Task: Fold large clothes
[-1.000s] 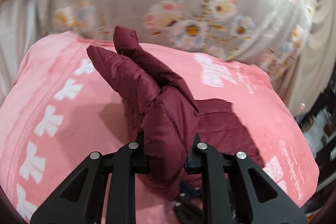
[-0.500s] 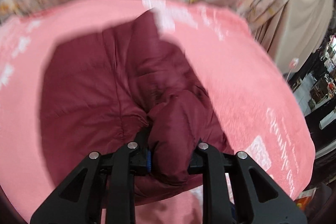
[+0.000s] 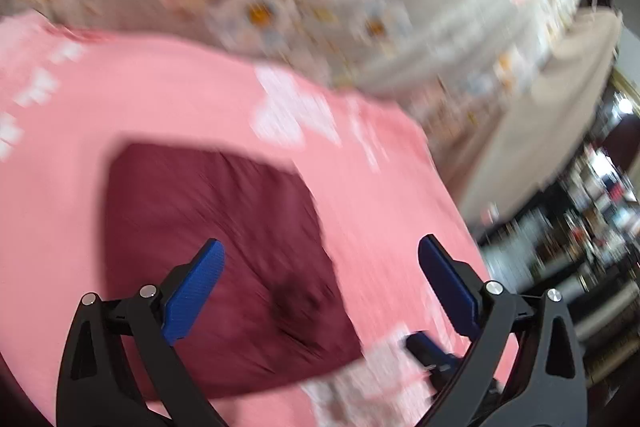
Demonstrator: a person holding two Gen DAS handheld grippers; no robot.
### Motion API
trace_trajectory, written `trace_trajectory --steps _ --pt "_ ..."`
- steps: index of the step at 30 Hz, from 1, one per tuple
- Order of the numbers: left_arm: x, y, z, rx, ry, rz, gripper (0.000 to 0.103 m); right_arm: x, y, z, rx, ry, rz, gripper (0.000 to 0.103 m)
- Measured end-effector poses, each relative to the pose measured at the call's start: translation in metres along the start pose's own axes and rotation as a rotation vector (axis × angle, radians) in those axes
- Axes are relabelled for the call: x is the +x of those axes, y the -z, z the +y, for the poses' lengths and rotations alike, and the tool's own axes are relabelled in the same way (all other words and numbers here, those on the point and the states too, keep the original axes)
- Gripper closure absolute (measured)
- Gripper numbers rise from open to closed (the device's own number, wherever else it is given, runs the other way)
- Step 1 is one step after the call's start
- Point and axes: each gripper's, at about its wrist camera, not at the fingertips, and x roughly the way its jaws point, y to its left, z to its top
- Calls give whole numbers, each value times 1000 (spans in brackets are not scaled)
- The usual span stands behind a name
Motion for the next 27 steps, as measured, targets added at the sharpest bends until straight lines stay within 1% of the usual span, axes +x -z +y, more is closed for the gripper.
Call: trace_trajectory --steps 1,2,3,4,6,9,10,13,14,15,16,17,19,22,24,27 --pt "-7 -9 9 -12 -34 -25 7 7 -17 8 17 -27 -16 66" --pt "-11 -19 22 -30 -95 -44 7 13 -29 12 30 -45 -20 52" --pt "-10 -27 32 -46 -144 -47 7 25 -43 20 47 -67 -15 48" --pt "-9 -32 44 -63 -194 -47 7 41 -56 29 62 -80 6 48" --pt "-6 -39 67 -91 -271 -39 7 66 -72 45 80 -69 54 48" --pt "-6 -44 92 -97 -353 -36 7 112 -91 57 114 -84 147 48" --pt "-2 -46 101 -91 -395 -37 7 122 -92 60 120 -72 165 48" --pt "9 -50 112 -66 -447 -22 7 153 -91 73 73 0 207 48" --pt "16 -50 115 -57 -455 -9 7 163 -89 74 70 26 227 54" --pt "22 -48 113 -50 -460 -1 7 176 -84 72 72 40 259 72" --pt "27 -50 113 -44 -464 6 7 182 -81 69 80 48 277 88" --pt "35 -51 112 -39 -470 15 7 187 -77 62 107 43 287 101" --pt "52 -54 108 -14 -477 35 7 180 -76 48 140 39 250 101" --pt "66 -55 100 27 -491 43 7 152 -76 27 131 85 164 102" --pt "79 -57 94 52 -494 57 7 140 -73 14 125 107 148 102" --pt "101 -53 82 82 -483 96 7 134 -65 -2 109 157 152 102"
